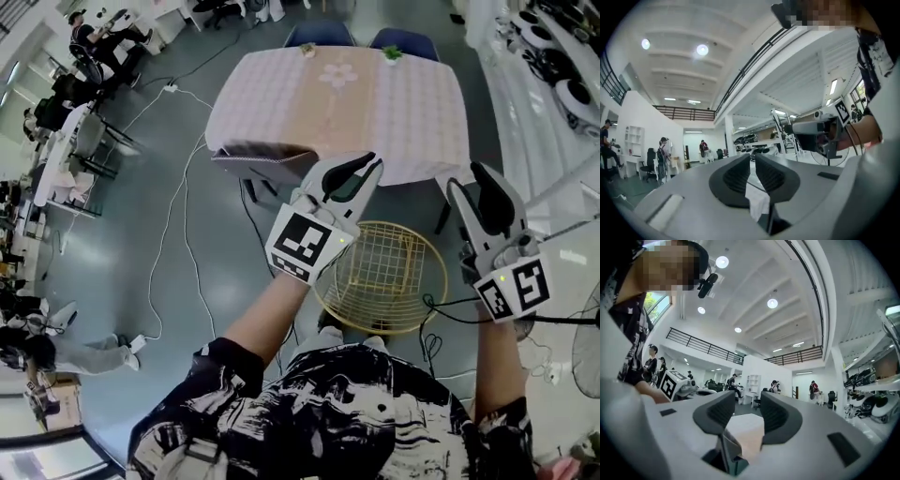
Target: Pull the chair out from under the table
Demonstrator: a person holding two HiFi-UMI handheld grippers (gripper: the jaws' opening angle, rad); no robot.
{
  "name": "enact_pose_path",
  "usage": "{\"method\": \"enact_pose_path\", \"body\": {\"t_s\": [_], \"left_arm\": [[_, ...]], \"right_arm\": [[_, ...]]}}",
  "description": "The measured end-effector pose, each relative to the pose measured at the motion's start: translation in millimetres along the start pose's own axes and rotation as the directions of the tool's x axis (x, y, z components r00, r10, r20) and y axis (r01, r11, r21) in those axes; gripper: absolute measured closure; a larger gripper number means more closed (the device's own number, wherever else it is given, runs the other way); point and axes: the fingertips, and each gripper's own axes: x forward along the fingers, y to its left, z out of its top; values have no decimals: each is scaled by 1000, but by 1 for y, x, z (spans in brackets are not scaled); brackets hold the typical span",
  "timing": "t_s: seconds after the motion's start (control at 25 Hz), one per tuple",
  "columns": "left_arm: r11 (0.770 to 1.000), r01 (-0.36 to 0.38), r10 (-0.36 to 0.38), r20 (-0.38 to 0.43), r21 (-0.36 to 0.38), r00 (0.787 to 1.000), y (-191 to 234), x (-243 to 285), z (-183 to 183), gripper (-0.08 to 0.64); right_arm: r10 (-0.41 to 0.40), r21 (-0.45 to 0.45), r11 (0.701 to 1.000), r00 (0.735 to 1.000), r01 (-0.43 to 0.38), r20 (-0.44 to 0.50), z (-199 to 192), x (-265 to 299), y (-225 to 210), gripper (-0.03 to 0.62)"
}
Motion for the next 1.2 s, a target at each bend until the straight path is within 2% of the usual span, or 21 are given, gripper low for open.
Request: {"method": "enact_pose_path", "body": {"t_s": [0.16, 0.28, 0.44, 0.64, 1.2], "left_arm": [[999, -43, 43, 36, -6, 998, 11, 0, 26, 528], [998, -60, 60, 50, -9, 997, 12, -2, 35, 535], [997, -75, 76, 60, -10, 995, 2, -4, 37, 554], [997, -68, 70, 45, -47, 997, -8, -2, 32, 555], [996, -82, 82, 6, -43, 997, -11, 2, 12, 556]], "right_arm": [[-62, -38, 997, 998, 62, 5, 11, -3, -2, 532], [-104, -27, 994, 994, 104, -12, 11, -7, -7, 571], [-145, -16, 989, 988, 144, -57, -1, -10, -8, 589], [-173, 1, 985, 981, 174, -90, -15, -11, -8, 589], [-188, 6, 982, 979, 189, -75, -24, -19, -15, 591]]}}
